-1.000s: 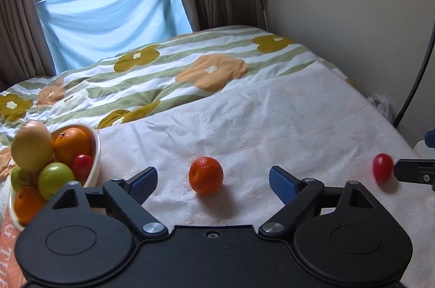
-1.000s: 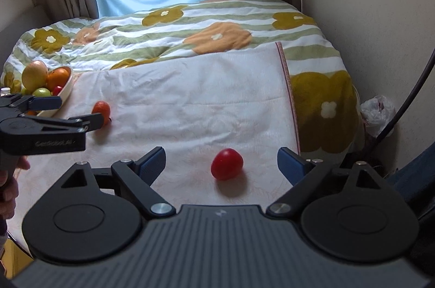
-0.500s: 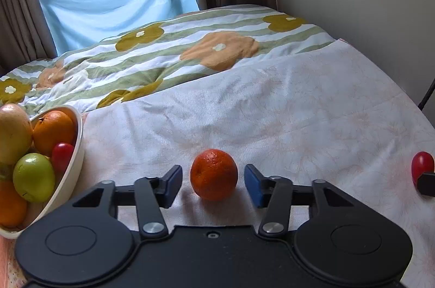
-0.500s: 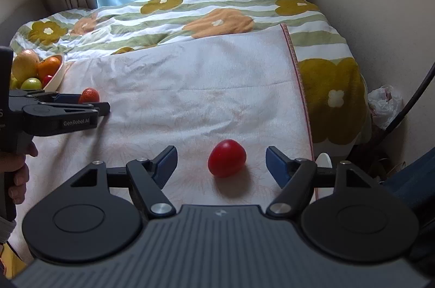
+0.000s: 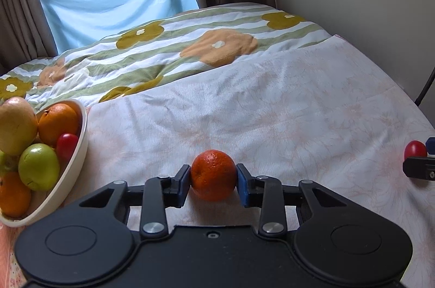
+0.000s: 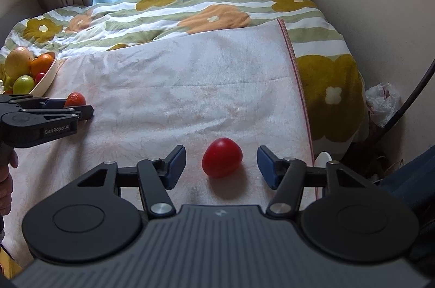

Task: Organize fruits
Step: 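Close the left tool on the tangerine while the right tool grasps the red tomato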

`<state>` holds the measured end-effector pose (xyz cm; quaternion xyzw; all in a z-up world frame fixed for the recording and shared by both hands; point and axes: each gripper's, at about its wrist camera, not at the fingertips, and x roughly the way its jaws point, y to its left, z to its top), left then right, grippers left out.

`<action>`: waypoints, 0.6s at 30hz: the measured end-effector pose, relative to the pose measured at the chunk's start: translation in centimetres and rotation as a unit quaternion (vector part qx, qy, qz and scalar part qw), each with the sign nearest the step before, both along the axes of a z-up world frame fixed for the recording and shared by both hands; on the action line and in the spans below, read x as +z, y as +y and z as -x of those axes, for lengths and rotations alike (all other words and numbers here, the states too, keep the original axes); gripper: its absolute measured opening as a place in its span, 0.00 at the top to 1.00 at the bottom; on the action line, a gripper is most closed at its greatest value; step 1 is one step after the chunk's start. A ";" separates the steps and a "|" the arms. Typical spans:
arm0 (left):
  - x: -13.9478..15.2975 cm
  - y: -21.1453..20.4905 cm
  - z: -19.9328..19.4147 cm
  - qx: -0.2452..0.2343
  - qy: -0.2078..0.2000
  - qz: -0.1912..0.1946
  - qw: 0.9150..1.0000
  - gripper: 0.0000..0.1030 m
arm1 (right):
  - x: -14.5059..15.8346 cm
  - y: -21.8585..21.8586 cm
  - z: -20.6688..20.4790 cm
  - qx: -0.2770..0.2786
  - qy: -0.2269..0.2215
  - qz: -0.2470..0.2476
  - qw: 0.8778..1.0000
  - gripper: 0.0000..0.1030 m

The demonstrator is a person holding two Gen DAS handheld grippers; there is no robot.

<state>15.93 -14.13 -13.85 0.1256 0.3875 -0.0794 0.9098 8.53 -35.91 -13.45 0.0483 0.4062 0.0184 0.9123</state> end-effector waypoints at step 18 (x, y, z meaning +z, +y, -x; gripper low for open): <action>1.2 1.1 3.3 0.016 -0.009 0.009 1.000 0.62 | 1.0 1.2 0.4 0.024 -0.019 0.021 0.999 0.53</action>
